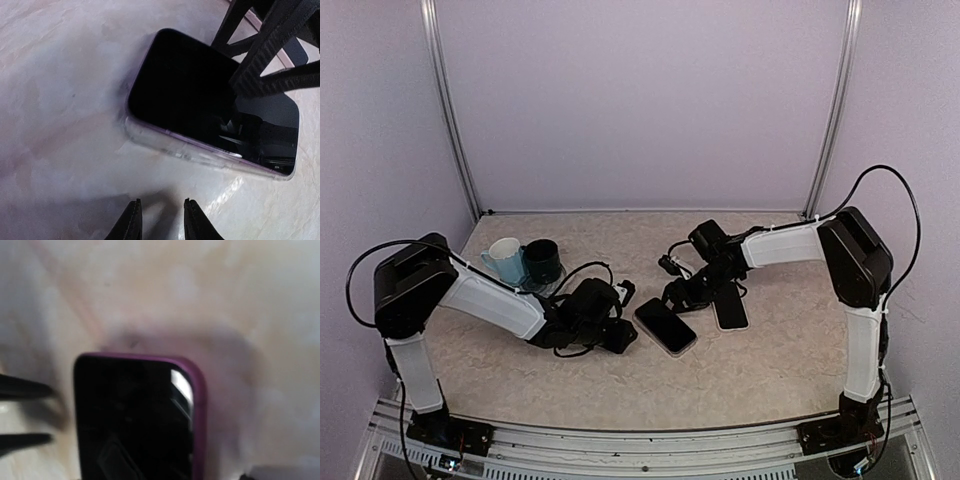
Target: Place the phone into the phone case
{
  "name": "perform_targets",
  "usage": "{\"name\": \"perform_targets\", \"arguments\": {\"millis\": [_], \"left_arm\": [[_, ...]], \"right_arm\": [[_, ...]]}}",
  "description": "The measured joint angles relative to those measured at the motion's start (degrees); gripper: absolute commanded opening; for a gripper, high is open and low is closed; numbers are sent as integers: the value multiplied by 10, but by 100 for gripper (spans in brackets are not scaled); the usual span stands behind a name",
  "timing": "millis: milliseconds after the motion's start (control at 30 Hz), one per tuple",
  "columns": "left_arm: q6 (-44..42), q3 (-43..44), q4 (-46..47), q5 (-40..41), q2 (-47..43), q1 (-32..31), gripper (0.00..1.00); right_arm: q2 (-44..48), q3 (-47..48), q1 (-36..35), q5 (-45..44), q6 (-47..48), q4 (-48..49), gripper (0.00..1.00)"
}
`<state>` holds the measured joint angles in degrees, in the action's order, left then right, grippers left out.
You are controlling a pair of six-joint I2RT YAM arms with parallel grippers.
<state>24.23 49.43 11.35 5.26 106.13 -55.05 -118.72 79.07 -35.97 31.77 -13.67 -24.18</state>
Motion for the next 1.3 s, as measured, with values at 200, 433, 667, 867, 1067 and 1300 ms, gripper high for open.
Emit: {"name": "perform_targets", "arguments": {"millis": [200, 433, 667, 867, 1067, 1300], "left_arm": [[0, 42, 42, -36, 52, 12, 14], [10, 43, 67, -96, 66, 45, 8], [16, 45, 101, -132, 82, 62, 7], [16, 46, 124, -143, 93, 71, 8], [17, 42, 132, -145, 92, 73, 8], [21, 9, 138, -126, 65, 80, 20]], "right_arm": [[0, -34, 8, 82, -13, 58, 71], [-4, -61, 21, 141, -69, 123, 69], [-10, -92, 24, 159, -190, 239, 61], [-32, -83, -10, 176, -239, 289, 49], [-32, -84, -9, 162, -251, 283, 26], [-29, -86, -6, 152, -241, 276, 0]]}}
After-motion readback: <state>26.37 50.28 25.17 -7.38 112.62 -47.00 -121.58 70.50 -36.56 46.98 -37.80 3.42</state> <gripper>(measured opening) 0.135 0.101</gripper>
